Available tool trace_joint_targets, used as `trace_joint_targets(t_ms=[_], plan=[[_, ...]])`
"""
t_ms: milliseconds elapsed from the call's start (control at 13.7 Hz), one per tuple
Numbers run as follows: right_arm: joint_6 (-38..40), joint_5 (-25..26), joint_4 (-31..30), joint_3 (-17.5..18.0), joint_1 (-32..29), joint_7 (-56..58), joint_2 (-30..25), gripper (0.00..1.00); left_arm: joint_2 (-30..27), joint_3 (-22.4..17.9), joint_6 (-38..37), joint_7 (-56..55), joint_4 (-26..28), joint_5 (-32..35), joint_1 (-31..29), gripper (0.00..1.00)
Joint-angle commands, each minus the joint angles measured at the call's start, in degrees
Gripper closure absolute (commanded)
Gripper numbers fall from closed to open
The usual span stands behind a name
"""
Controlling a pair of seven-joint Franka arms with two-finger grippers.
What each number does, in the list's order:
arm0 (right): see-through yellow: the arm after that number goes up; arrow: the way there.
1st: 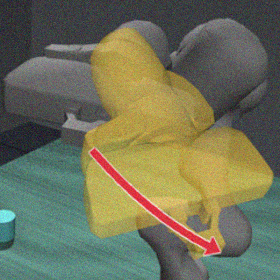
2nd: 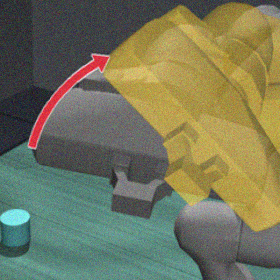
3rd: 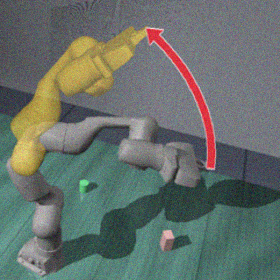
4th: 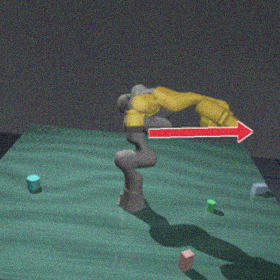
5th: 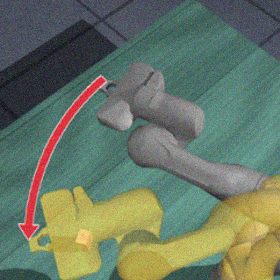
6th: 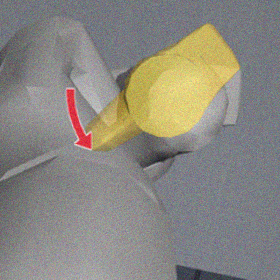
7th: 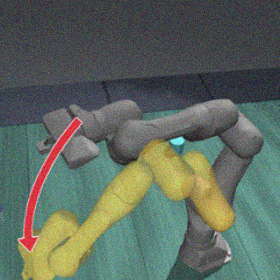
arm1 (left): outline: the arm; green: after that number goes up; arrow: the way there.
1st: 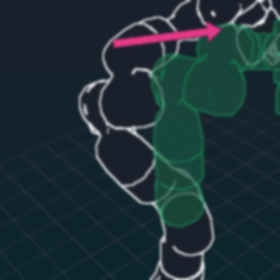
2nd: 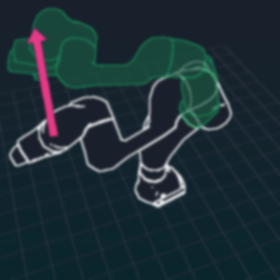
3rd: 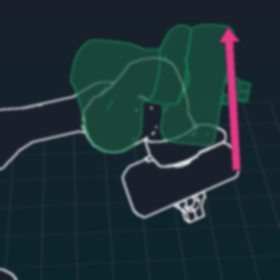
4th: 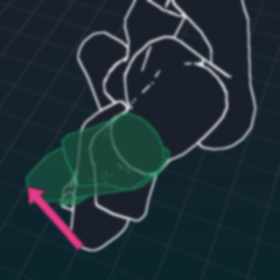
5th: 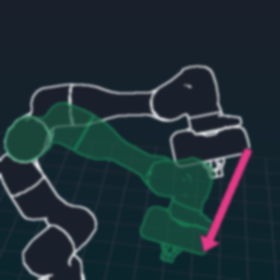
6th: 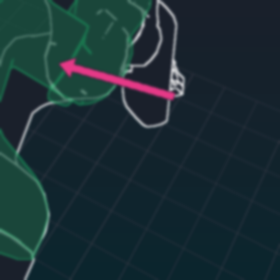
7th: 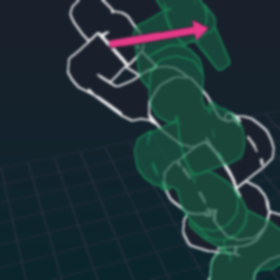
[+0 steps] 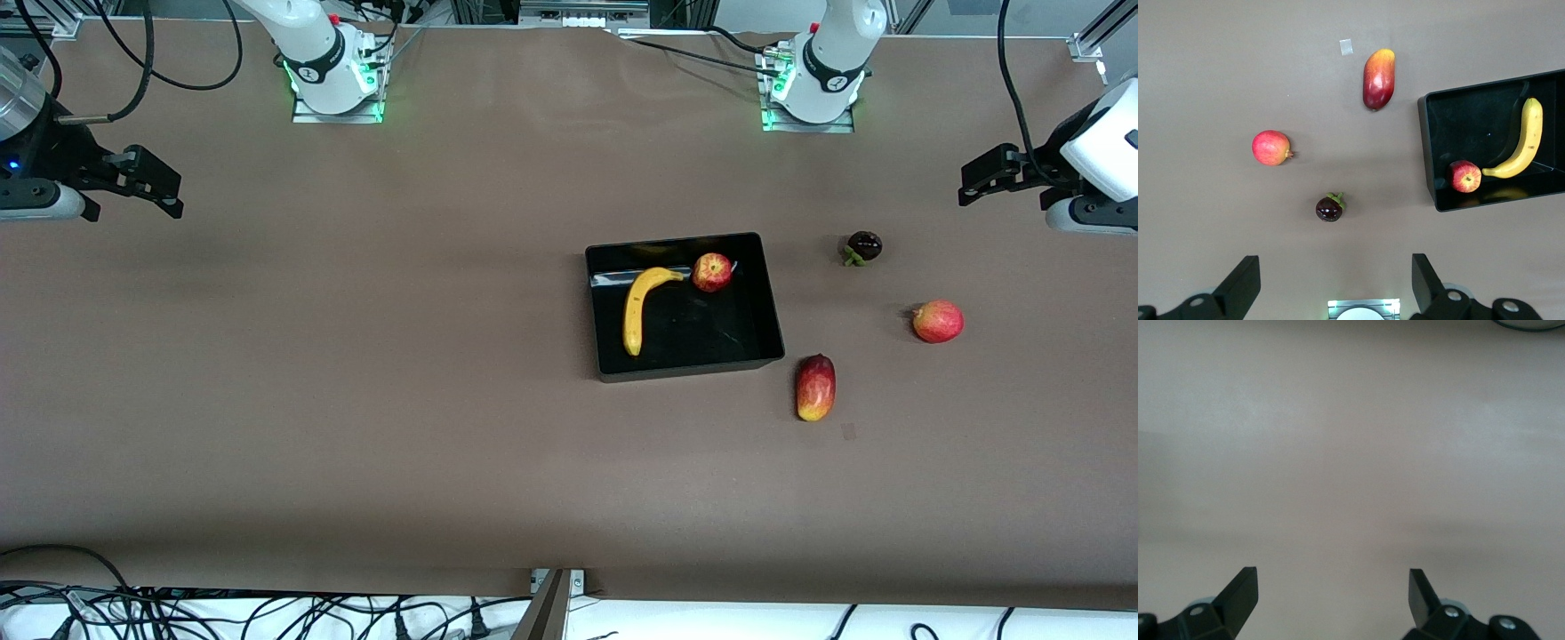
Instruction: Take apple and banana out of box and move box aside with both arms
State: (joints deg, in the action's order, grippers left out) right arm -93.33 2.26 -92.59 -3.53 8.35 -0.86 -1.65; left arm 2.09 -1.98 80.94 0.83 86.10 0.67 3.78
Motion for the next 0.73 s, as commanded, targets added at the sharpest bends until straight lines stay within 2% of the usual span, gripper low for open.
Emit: trace_joint_targets(t_ms=[0,366,512,659], plan=[[1.0,0.6,1.4,0.3,-0.3,1.0,0.5,0.00,0.8,-0.1,-0.3,-0.3,-1.9,1.2,0.1,0.00],[1.0,0.6,1.4,0.2,-0.3,1.0,0.5,0.00,1.2,0.6,-0.3,-0.5,-0.8,0.4,0.3,0.00],[1.0,0.6,1.4,0.2,-0.3,1.0,0.5,0.00,3.8,2.5,-0.3,-2.1,0.6,-2.1,1.0,0.00],[1.0,0.6,1.4,0.2,-0.3,1.0,0.5,0.00,5.6,4.8,2.6,-8.7,3.4,-4.6,1.1,0.00]])
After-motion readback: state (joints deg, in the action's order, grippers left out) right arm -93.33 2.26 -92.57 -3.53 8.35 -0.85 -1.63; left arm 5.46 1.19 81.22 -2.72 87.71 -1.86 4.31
